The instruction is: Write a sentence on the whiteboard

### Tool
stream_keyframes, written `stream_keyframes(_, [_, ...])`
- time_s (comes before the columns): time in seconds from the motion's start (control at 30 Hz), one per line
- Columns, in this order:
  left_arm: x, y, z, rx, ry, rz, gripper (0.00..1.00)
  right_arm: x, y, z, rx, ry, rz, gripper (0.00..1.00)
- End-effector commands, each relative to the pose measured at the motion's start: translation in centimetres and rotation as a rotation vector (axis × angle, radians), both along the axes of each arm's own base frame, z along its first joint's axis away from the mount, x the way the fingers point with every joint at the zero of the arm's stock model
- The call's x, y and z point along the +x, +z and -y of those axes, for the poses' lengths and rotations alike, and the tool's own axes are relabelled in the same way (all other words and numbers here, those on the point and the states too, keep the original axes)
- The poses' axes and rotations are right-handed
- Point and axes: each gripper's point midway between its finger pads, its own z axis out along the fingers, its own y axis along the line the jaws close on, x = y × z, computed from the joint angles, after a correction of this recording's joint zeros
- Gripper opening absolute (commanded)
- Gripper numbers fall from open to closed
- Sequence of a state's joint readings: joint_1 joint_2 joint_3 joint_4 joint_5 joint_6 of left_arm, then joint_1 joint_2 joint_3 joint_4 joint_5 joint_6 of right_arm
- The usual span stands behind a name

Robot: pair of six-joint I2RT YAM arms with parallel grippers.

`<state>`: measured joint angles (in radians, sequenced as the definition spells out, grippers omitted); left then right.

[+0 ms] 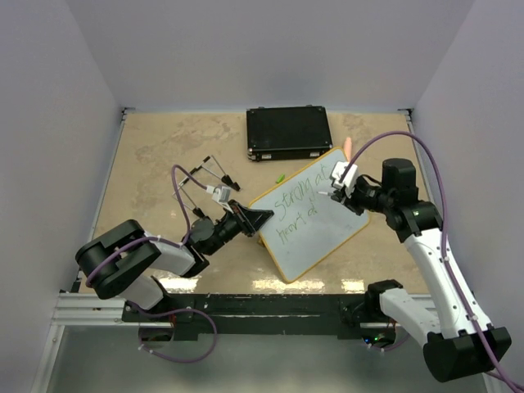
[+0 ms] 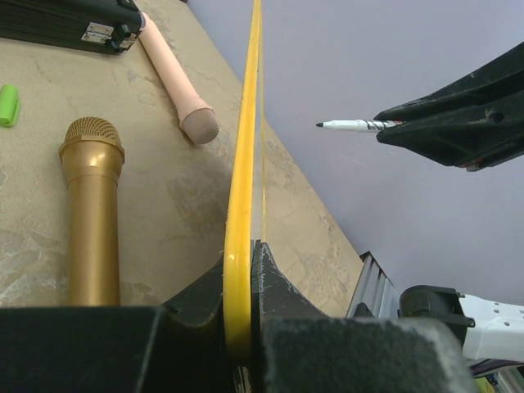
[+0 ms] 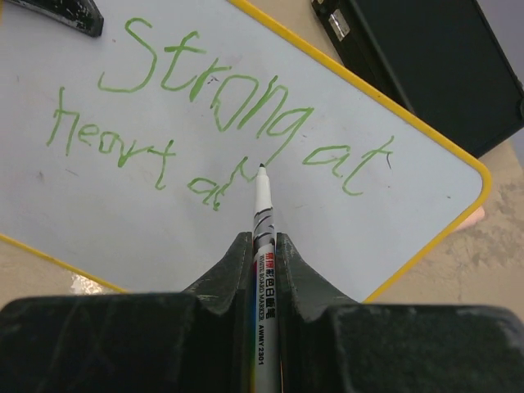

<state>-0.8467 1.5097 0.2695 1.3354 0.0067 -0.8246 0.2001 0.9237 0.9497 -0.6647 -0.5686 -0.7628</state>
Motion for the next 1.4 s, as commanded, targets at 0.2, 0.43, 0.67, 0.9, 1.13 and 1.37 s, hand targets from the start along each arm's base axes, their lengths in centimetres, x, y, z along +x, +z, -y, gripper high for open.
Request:
stream_keyframes(0.2, [-0.3, -2.3, -0.7, 0.194, -0.085, 0.134, 0.00, -0.6, 1.1, -1.0, 0.101, 0.050, -0.018, 0.00])
stream_keyframes(0.43, [-0.4, -2.5, -0.5, 0.219, -0.108, 0.139, 0.00, -1.1, 0.3, -0.5, 0.102, 0.087, -0.062, 0.00])
stream_keyframes(0.67, [-0.7, -2.7, -0.8, 0.228, -0.109, 0.131, 0.00, -1.9, 0.8, -0.3, 0.098, 0.101, -0.055, 0.00])
stream_keyframes(0.9, [-1.0, -3.0, -1.0, 0.228, -0.113, 0.122, 0.00, -2.6, -0.1, -0.7, 0.117, 0.130, -0.096, 0.00])
stream_keyframes(1.13, [-1.0, -3.1, -1.2, 0.224, -0.103, 0.112, 0.00, -3.0, -0.7, -0.9, 0.117, 0.147, -0.112, 0.00])
stream_keyframes(1.37, [-1.1, -2.8, -1.3, 0.210, -0.101, 0.113, 0.00, -2.1, -0.4, -0.6, 0.128, 0.092, -0.111, 0.00])
